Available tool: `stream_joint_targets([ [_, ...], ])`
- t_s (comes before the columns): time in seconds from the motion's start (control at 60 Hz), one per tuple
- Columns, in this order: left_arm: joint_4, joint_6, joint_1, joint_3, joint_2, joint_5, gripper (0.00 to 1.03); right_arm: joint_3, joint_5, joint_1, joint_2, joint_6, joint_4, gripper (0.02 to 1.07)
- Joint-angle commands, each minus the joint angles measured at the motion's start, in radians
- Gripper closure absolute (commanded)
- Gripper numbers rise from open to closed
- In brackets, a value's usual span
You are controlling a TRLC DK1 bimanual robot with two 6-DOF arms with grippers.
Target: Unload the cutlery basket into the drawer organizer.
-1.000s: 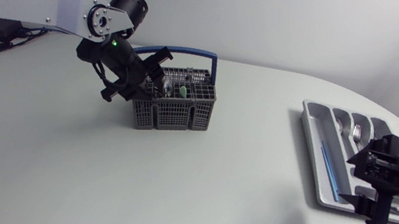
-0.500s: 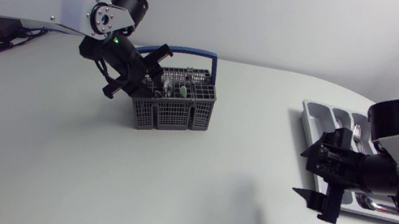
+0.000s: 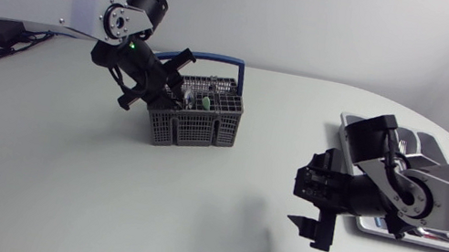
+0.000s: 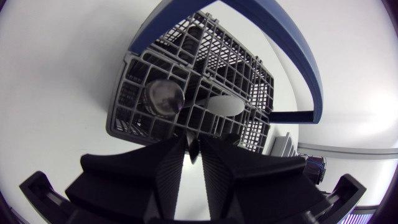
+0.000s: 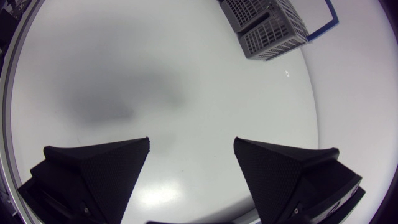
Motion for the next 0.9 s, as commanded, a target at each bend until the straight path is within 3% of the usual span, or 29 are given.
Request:
stream_joint_targets([
  [0.0,0.010,-0.030,0.002,0.035,0.030,0.011,0.90,0.009,0.010,0.034,0.042,0.044,0.011,0.09],
  [0.183,0.014,-0.030,0.005,0.035,0.034,0.016,0.99,0.026,0.022,0.089,0.088,0.076,0.035,0.09],
  [0.883,0.026,-0.030,0.034,-0.017,-0.065,0.069,0.99,0.077,0.047,0.201,0.167,0.136,0.060,0.09],
])
